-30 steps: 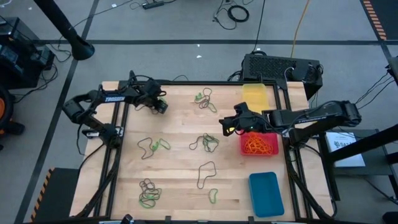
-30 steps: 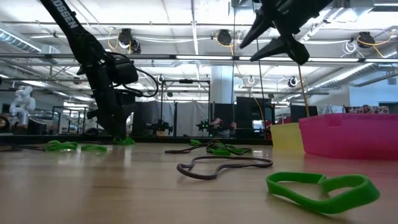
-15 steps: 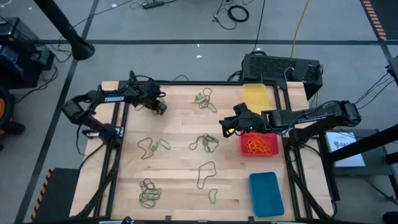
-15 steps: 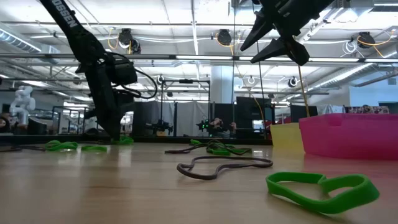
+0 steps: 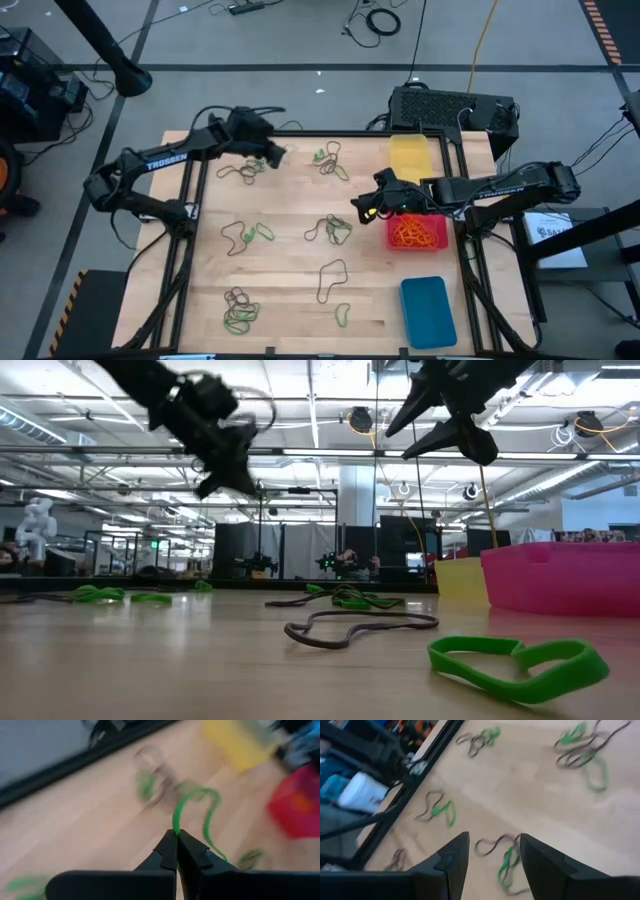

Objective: Sort rubber bands into baskets
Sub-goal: Put the green rubber band into the yellow bin

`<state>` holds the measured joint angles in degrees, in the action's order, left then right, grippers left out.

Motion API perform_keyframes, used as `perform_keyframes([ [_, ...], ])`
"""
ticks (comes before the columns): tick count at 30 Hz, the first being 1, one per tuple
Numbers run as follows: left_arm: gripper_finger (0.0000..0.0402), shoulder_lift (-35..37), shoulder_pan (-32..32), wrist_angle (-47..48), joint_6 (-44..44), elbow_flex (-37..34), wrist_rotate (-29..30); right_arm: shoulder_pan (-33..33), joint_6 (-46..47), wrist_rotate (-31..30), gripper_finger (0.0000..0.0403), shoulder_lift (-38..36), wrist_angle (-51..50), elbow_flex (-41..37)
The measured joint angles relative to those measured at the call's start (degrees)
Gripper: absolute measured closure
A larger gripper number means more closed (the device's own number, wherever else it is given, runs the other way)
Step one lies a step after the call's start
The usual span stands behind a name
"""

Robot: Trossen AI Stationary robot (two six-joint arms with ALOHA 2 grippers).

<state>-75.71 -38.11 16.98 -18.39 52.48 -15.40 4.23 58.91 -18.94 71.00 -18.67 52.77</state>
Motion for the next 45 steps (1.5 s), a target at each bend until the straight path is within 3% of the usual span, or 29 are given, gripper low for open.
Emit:
perform_keyframes([
  [5, 0.04, -4.4, 5.8, -3.1, -0.8, 6.6, 1.8, 0.9, 3.7, 2.8, 0.0234, -0.2, -3.5, 0.0],
  [11, 0.0401, -17.6, 10.9, -3.2, -0.9, 18.4, 0.6, 2.9, 10.6, 2.6, 0.0234, -2.8, -12.9, 0.0],
  [22, 0.0401, -47.3, 17.1, -2.4, -6.4, 53.0, -6.3, 8.5, 9.4, 2.0, 0.0234, -13.0, -20.0, 0.0],
  [32, 0.0401, -68.8, 18.4, -3.1, -13.4, 82.4, -7.5, 8.4, 13.1, -4.2, 0.0234, -20.0, -39.1, 0.0],
  [36, 0.0401, -72.3, 18.2, -15.4, -21.2, 80.1, -6.4, 7.5, 14.6, -7.5, 0.0234, -21.3, -41.0, 0.0],
  [45, 0.0397, -75.6, 16.9, -19.6, -18.6, 80.1, 0.8, 4.6, 14.5, -10.6, 0.0234, -22.0, -39.0, 0.0],
])
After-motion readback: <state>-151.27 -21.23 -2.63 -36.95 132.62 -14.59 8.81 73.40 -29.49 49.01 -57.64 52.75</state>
